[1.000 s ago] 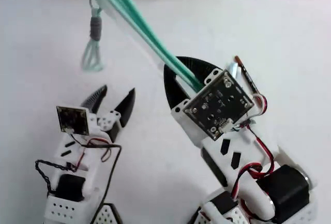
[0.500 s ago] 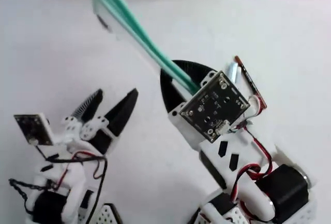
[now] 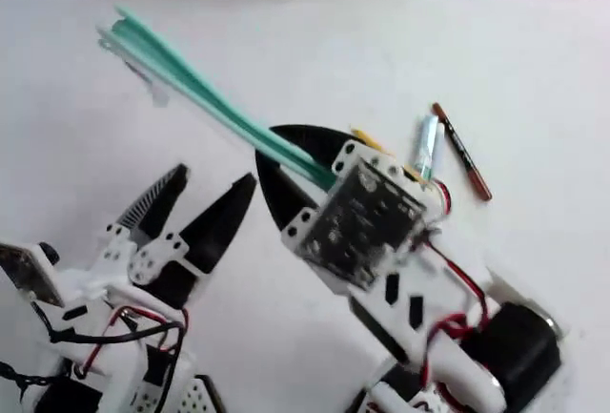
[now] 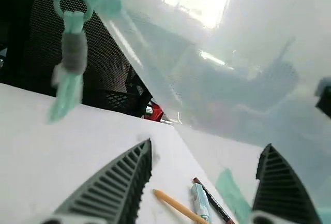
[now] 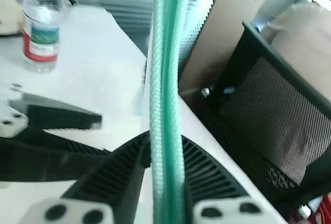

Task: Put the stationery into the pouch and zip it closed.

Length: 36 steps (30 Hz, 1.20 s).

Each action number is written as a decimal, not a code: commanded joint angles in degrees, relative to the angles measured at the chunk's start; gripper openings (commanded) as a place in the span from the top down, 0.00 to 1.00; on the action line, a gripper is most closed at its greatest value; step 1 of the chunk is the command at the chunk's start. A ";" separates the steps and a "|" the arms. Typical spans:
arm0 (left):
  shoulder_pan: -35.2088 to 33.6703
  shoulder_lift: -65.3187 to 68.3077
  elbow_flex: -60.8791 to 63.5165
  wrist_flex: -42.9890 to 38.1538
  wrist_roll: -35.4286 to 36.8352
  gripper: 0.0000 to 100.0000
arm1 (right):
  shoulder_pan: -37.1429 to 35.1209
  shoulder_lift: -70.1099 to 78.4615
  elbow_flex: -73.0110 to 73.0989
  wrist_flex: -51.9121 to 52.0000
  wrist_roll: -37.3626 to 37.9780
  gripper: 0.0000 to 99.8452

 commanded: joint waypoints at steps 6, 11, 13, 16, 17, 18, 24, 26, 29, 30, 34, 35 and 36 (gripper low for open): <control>-3.38 0.22 2.02 0.26 0.44 0.68 | -1.80 -1.19 -4.57 2.77 -0.26 0.98; -5.49 0.22 2.20 3.16 -0.35 0.68 | 4.26 0.66 5.45 2.33 5.71 0.98; -7.78 0.22 2.29 5.10 -4.04 0.68 | 6.73 1.80 11.08 1.80 9.67 0.98; -10.86 0.22 2.64 8.53 -15.56 0.68 | 10.24 2.68 19.16 -1.10 14.07 0.98; -11.47 0.22 2.64 9.76 -18.90 0.68 | 11.12 2.77 21.36 -1.98 14.51 0.98; -12.00 0.22 2.64 10.73 -21.63 0.68 | 11.82 2.77 23.12 -2.77 14.68 0.98; -15.25 0.22 1.76 11.60 -24.00 0.68 | 12.53 0.40 30.77 -8.75 14.59 0.98; -15.52 0.31 0.53 10.20 -20.13 0.68 | 12.44 -2.68 34.81 -11.65 14.59 0.98; -14.73 0.57 -2.11 9.93 -14.15 0.68 | 12.18 -11.12 42.64 -16.31 14.59 0.98; -13.41 0.57 -2.55 9.93 -13.71 0.68 | 12.18 -14.99 45.27 -17.54 14.59 0.98; -4.62 0.66 -2.29 10.20 -12.66 0.68 | 12.18 -30.46 55.03 -21.14 14.95 0.98; -2.51 0.66 -2.37 9.85 -10.99 0.68 | 12.18 -33.19 57.14 -21.49 14.95 0.98; -0.66 0.66 -2.64 9.58 -9.32 0.68 | 12.18 -35.30 59.16 -22.02 14.95 0.98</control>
